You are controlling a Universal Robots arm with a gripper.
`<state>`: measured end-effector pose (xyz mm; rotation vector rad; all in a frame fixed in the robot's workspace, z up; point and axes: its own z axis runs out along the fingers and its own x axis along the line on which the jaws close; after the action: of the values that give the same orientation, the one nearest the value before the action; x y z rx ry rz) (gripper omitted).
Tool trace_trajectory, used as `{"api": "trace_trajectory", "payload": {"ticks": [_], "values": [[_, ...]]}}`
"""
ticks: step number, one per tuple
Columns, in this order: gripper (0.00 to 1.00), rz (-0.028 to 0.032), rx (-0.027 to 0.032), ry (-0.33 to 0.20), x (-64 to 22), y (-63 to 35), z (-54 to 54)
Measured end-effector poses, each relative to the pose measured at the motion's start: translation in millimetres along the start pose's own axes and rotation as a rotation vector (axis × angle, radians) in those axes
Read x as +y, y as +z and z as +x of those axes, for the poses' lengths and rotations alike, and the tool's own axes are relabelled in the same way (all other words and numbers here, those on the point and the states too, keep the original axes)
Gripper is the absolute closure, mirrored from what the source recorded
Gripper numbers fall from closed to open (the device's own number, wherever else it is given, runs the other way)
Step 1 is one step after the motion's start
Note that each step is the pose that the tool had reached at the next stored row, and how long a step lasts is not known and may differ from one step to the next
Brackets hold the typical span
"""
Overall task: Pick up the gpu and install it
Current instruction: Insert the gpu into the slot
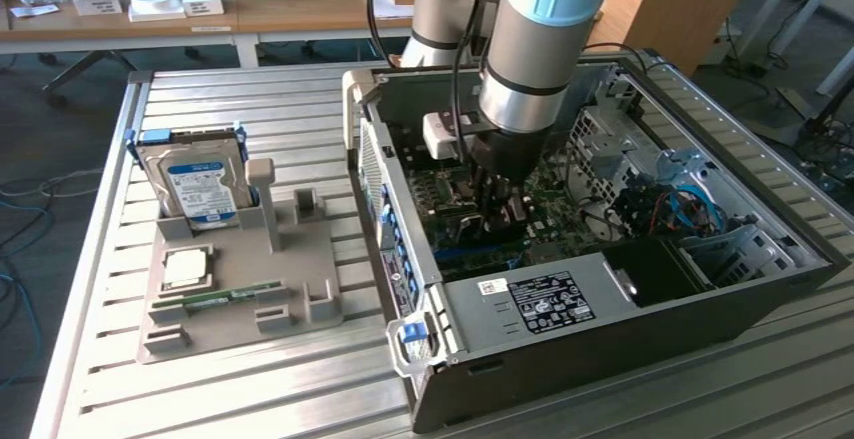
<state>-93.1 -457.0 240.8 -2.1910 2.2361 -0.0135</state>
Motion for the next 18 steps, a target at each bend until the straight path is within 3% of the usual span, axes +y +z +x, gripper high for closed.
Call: {"api": "trace_trajectory", "payload": {"ticks": [18], "values": [[0.73, 0.0017, -0.0011, 0.0, 0.8, 0.3, -0.3]]}}
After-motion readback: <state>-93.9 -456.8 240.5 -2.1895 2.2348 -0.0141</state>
